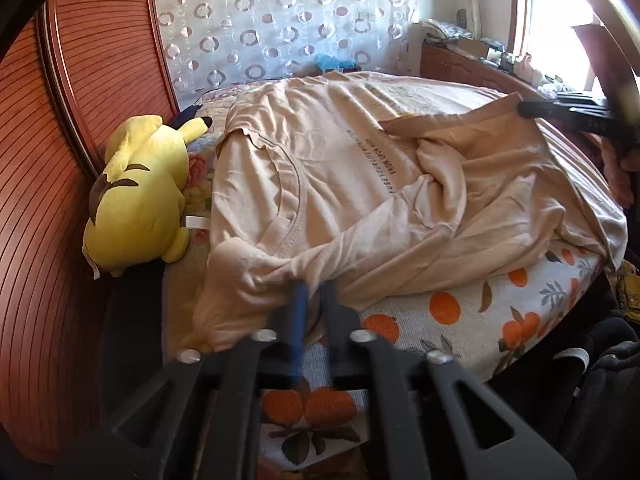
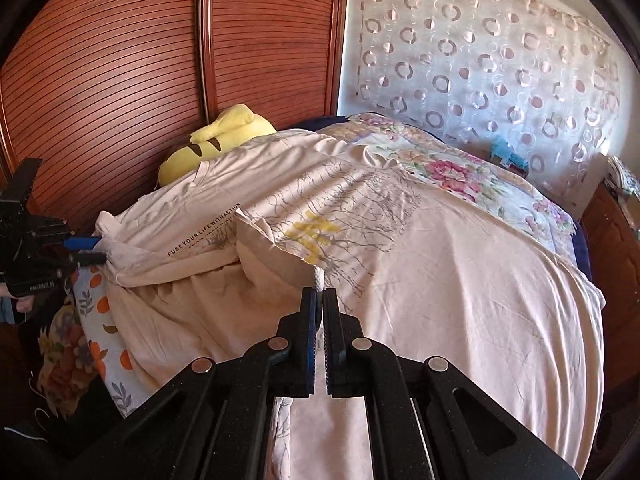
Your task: Fold small clothes
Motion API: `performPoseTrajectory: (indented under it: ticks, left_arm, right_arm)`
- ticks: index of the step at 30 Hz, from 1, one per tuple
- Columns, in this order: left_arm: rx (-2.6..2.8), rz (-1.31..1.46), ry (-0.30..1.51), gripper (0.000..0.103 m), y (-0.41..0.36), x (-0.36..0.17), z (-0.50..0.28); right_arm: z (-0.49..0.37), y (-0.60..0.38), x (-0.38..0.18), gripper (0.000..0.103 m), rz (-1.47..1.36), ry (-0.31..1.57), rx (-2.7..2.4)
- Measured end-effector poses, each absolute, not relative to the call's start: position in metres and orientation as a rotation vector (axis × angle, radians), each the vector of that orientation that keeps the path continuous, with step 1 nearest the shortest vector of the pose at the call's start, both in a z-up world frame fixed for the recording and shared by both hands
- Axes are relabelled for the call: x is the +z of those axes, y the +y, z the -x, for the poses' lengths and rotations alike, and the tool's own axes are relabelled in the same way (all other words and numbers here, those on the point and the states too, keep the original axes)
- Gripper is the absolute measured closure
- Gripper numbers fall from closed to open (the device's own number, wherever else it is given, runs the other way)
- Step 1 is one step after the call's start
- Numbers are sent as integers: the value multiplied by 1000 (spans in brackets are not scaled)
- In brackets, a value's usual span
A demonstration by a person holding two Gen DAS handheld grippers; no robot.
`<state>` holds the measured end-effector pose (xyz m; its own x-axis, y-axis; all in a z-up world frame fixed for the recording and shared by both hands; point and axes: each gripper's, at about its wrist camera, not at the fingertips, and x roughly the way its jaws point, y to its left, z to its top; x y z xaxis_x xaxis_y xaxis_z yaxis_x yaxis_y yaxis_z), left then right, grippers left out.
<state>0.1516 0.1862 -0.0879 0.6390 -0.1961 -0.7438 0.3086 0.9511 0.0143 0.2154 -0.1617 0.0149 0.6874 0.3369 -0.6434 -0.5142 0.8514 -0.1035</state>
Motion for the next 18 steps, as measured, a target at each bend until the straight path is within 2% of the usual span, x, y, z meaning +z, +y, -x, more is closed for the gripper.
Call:
performPoseTrajectory:
  ticks: [10, 18]
  left_arm:
    - [-287, -171, 794, 100, 209, -61, -125]
    - [-225, -95, 783, 100, 258, -39, -102]
  right_arm:
    - [-223, -167, 14, 100, 272, 660, 499]
    - [-211, -161, 23, 100, 225, 663, 616]
